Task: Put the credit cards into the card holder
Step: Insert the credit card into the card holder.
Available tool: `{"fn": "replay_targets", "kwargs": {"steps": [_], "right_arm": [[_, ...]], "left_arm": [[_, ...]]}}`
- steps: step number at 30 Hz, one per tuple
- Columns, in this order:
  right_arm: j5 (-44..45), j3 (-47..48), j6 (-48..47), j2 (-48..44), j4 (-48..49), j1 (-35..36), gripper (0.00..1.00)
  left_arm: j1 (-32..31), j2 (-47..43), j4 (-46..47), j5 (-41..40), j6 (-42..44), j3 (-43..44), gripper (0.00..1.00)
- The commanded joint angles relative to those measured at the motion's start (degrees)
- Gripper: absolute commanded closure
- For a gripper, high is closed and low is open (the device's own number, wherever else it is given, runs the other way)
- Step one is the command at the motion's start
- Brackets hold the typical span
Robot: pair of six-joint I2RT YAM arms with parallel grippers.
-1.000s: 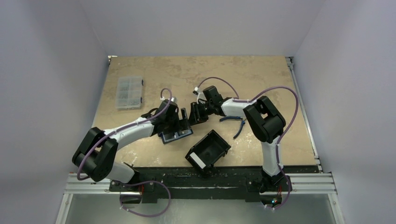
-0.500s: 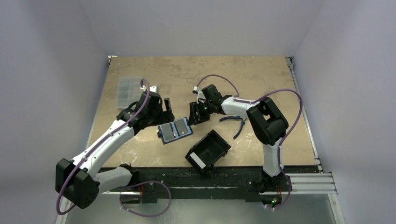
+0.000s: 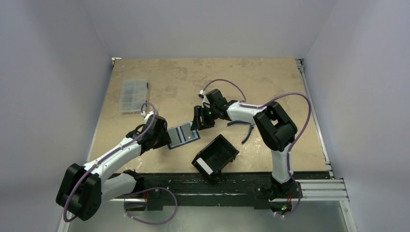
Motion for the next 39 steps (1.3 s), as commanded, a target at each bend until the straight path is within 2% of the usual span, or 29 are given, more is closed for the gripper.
{"fn": "replay_targets", "kwargs": {"steps": [1, 8, 15, 29, 33, 39], "right_arm": [[6.09, -0.91, 3.88, 0.15, 1.03, 3.26, 0.43], [-0.23, -4.39, 9.56, -2.79, 10.84, 4.12, 0.44], [-5.55, -4.55, 13.38, -3.67, 14.79, 4.32, 0.44], [-6.62, -2.50, 17.11, -6.68, 16.34, 6.71, 0.43], [-5.31, -1.49, 15.45, -7.79, 14.61, 7.00, 0.36], [-7.48, 2.96, 15.53, -2.89, 14.81, 8.88, 0.35]], "left_arm": [[0.05, -0.22, 8.02, 1.04, -2.57, -3.53, 0.60], [-0.04, 0.26, 13.74, 3.83, -3.15, -8.03, 0.75], [-0.04, 4.09, 20.84, 6.83, -3.79, -11.82, 0.88], [-0.77, 5.05, 24.60, 9.12, -4.56, -11.96, 0.95], [-0.83, 4.85, 24.73, 9.39, -4.51, -11.96, 0.95], [-1.00, 4.61, 24.56, 10.13, -4.50, -11.54, 0.96]]}}
